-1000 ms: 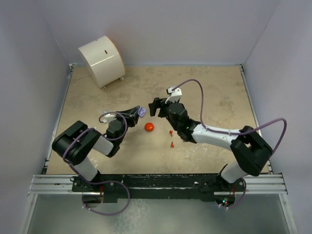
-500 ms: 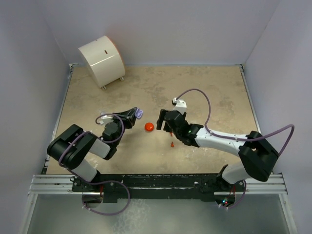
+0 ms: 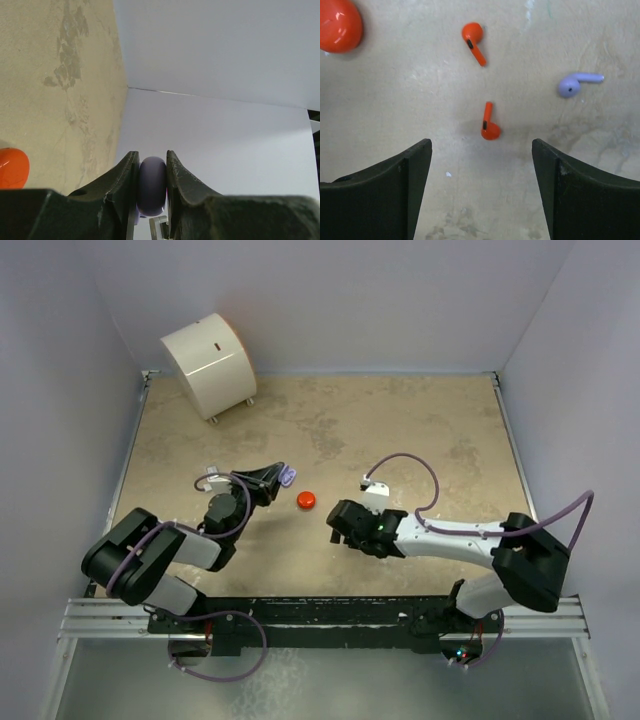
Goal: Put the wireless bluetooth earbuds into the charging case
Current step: Adjust the earbud at the center of the board.
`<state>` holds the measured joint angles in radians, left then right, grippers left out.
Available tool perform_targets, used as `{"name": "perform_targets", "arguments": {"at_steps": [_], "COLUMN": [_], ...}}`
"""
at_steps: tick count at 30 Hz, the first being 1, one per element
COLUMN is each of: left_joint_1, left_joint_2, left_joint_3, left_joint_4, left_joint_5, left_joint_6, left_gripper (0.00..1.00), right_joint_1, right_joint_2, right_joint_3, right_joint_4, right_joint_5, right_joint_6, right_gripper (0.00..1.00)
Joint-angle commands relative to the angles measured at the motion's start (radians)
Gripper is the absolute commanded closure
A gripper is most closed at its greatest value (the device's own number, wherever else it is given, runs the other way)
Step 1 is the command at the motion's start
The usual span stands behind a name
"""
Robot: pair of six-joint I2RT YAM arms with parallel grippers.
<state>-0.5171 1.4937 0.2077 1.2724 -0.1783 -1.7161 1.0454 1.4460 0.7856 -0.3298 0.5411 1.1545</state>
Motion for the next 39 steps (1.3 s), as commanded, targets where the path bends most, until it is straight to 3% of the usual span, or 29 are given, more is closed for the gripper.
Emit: {"name": "perform_targets", "arguments": {"at_steps": [1,8,11,19,26,39], "left_joint_1": [0.005,0.005,0.005,0.004,0.005,0.009], "left_joint_2": [-0.054,-0.079,-0.078,-0.077,-0.080,-0.076], "left_joint_3": [-0.010,-0.024,-0.025,-0.025,-0.031,-0.034], "left_joint_4": [0.005,-0.009,-0.004,0.003,0.014,0.026], "left_joint_5": [0.029,0.027,0.027,0.034,0.040,0.051], "left_joint_6": [0.032,0.032,0.032,0.032,0.032,0.030], "left_gripper": [1.00,1.00,1.00,1.00,1.00,1.00], "right_joint_1": [0.024,0.024,0.023,0.004,-0.126,-0.150], "right_joint_2": [-0.098,-0.252,-0.232,-0.209,-0.228,-0.101], "right_joint_3": [-0.007,-0.137,-0.150,-0.144,-0.168,-0.125], "right_joint_4": [-0.118,-0.011,-0.021,-0.038,0.064,0.137], "right_joint_5": [0.033,-0.030,-0.039,0.003,-0.014,-0.038], "right_joint_6": [0.128,0.166,0.197,0.237,0.099,0.034], "right_gripper": [0.17,0.13,0.00,0.00,0.00,0.00]}}
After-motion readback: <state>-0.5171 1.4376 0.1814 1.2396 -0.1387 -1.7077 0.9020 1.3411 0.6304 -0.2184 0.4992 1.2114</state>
